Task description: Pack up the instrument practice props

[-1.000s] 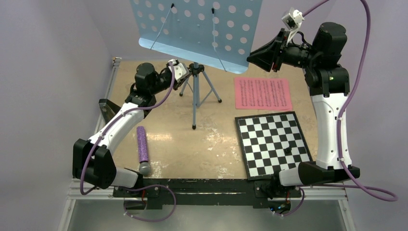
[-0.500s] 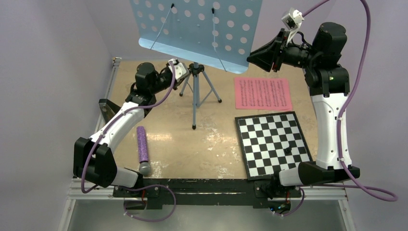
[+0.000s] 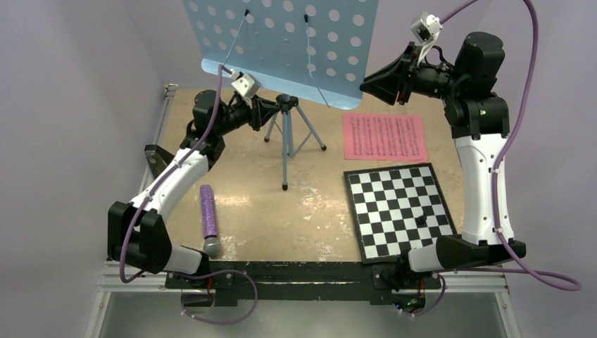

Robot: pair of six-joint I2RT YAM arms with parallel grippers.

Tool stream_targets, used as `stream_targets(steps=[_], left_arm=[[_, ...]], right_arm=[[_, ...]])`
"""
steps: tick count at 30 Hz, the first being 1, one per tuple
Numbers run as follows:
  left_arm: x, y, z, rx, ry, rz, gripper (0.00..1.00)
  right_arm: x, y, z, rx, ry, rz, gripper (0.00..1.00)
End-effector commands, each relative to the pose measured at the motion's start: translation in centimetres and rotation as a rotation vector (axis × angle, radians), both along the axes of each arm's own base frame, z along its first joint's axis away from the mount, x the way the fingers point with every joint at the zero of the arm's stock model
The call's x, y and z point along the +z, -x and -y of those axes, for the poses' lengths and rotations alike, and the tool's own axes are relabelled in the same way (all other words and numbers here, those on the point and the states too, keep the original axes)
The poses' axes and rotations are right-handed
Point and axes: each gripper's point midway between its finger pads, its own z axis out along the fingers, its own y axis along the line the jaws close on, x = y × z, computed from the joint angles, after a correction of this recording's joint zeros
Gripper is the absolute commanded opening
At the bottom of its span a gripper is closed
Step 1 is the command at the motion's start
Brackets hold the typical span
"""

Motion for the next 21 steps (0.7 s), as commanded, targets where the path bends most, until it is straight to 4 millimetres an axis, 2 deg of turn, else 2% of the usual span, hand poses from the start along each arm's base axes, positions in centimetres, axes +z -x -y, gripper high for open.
stream_targets(steps=[1, 6, 10, 12, 15, 17, 21], left_arm=[[2.4, 2.9, 2.2, -0.135, 0.161, -0.150, 0.00], [4.3, 3.2, 2.8, -0.189, 0.186, -0.155, 0.00], [5.2, 2.5, 2.7, -0.151, 0.215, -0.198, 0.00], [5.1, 2.0, 2.4, -0.109, 0.219, -0.213, 0.23], [4.7, 1.7, 2.0, -0.079, 0.194, -0.216, 0.45], [4.3, 2.1, 1.8, -0.077, 0.167, -0.209, 0.52], [2.8, 3.4, 0.7, -0.072, 0.048, -0.128, 0.58]], right_arm=[[0.5, 0.4, -0.3, 0.013, -0.010, 0.010, 0.32], [0.5, 0.4, -0.3, 0.018, -0.014, 0.007, 0.32], [0.4, 0.4, -0.3, 0.017, -0.016, 0.000, 0.32], [0.4, 0.5, -0.4, 0.021, -0.017, 0.000, 0.32], [0.4, 0.5, -0.4, 0.025, -0.019, -0.001, 0.32], [0.5, 0.5, -0.4, 0.027, -0.020, 0.001, 0.32], [0.6, 0.5, -0.4, 0.029, -0.021, 0.000, 0.32]])
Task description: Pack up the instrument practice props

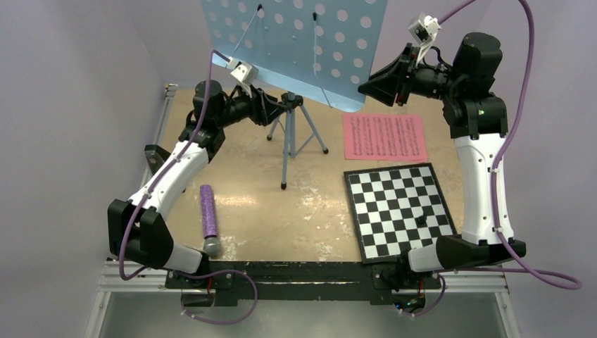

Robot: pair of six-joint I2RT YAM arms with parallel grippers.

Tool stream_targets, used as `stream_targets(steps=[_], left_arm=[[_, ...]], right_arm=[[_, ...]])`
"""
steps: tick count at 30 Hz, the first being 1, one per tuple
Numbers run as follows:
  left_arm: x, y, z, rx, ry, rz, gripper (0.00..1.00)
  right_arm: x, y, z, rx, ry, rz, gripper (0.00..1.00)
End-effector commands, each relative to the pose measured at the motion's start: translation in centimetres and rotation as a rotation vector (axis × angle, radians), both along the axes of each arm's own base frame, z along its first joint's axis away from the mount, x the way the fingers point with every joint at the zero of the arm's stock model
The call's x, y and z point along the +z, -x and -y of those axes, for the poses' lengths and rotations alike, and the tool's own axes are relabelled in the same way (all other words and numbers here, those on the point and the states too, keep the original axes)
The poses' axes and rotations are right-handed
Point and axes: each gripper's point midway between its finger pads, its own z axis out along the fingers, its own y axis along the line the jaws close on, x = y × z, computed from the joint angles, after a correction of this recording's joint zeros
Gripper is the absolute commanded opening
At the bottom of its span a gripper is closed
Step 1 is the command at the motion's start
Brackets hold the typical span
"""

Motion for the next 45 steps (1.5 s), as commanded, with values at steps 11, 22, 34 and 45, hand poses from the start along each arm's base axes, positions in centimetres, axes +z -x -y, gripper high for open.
stream_targets(steps=[11, 22, 34, 45], left_arm=[[-1.0, -0.7, -2.0, 0.065, -0.188, 0.350, 0.56], [-0.1, -2.0, -0.6, 0.046, -0.064, 0.298, 0.42], [-0.3, 0.7, 1.0, -0.078, 0.054, 0.103, 0.17], [-1.0, 1.2, 0.4, -0.048, 0.023, 0.108, 0.22]], right_arm=[[0.7, 0.0, 0.1, -0.003, 0.018, 0.009, 0.33], [0.1, 0.0, 0.4, -0.026, 0.037, -0.003, 0.33], [-0.4, -0.2, 0.4, -0.024, 0.037, -0.008, 0.32], [-0.4, -0.4, 0.2, -0.012, 0.026, -0.011, 0.32]])
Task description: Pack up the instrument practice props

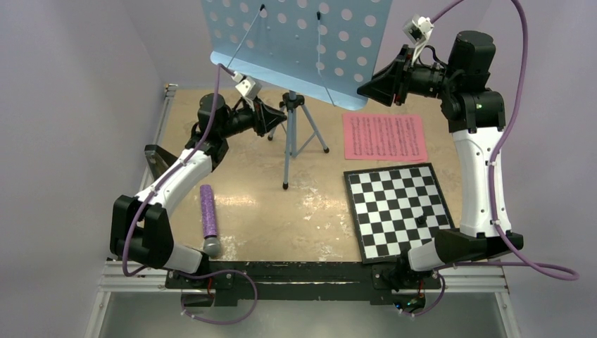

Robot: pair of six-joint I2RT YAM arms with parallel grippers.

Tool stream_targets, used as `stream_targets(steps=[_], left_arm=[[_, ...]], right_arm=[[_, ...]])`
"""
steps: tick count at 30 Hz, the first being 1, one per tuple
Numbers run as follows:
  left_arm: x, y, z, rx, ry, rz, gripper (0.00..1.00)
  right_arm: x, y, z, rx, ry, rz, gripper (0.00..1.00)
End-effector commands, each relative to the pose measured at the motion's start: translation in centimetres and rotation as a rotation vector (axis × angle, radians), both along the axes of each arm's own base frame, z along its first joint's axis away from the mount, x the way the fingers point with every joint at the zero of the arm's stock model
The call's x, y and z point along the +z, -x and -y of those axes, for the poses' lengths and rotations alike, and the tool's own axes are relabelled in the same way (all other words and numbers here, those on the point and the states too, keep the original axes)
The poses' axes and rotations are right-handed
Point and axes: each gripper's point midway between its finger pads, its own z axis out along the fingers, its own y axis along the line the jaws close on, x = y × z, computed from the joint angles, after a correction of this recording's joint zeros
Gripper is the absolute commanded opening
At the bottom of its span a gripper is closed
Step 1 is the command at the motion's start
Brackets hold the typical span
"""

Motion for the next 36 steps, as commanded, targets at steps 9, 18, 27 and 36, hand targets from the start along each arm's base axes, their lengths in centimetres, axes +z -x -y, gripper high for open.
stream_targets(steps=[9, 18, 27, 36], left_arm=[[4.6, -1.7, -2.9, 0.177, -0.125, 0.340, 0.45], [4.8, -1.7, -1.2, 0.045, -0.166, 0.432, 0.43], [4.3, -2.0, -0.5, 0.018, -0.138, 0.383, 0.29], [4.2, 0.3, 0.8, -0.054, 0.051, 0.110, 0.00]], right_arm=[[0.9, 0.7, 0.1, 0.003, -0.004, 0.046, 0.32], [0.9, 0.9, 0.1, 0.000, 0.001, 0.051, 0.32], [0.8, 0.8, 0.1, -0.002, 0.003, 0.047, 0.32], [0.7, 0.7, 0.2, -0.005, 0.005, 0.043, 0.32]])
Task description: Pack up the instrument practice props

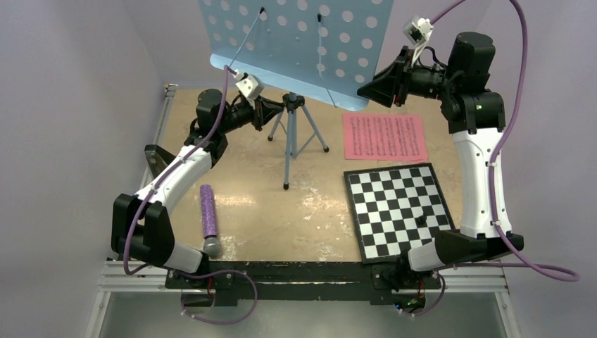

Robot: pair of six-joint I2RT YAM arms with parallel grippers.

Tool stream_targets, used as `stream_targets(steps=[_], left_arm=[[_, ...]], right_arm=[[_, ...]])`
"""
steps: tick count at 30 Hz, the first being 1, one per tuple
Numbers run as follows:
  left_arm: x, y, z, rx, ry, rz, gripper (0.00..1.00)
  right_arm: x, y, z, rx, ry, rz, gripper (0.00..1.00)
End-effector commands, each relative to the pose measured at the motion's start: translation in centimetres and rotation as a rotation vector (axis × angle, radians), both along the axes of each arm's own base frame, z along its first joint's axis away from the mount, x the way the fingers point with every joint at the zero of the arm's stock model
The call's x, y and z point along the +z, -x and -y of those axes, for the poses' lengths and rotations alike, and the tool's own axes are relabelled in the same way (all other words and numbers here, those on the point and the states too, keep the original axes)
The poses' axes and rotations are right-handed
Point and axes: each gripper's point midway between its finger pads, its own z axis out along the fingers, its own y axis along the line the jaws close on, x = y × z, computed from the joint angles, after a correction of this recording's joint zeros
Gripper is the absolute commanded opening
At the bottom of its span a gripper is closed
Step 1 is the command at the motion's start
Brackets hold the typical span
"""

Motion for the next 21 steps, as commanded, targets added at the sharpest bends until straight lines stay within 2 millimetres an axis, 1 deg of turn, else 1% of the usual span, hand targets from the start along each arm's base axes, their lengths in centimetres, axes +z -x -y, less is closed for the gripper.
stream_targets(steps=[1, 4, 9, 14, 21], left_arm=[[3.0, 2.7, 1.8, -0.122, 0.170, -0.123, 0.00], [2.7, 3.5, 2.1, -0.141, 0.214, -0.228, 0.00], [1.9, 4.0, 2.1, -0.123, 0.259, -0.350, 0.00], [1.8, 4.4, 2.0, -0.116, 0.288, -0.403, 0.00], [1.9, 5.2, 2.2, -0.136, 0.334, -0.436, 0.00]], right_arm=[[0.9, 0.6, 0.1, -0.003, 0.004, 0.049, 0.32], [0.9, 0.6, 0.1, -0.004, 0.004, 0.048, 0.32], [0.9, 0.5, 0.1, 0.000, 0.002, 0.046, 0.32], [0.8, 0.6, 0.0, 0.002, 0.002, 0.045, 0.32], [0.4, 0.9, 0.1, 0.000, 0.005, 0.031, 0.32]])
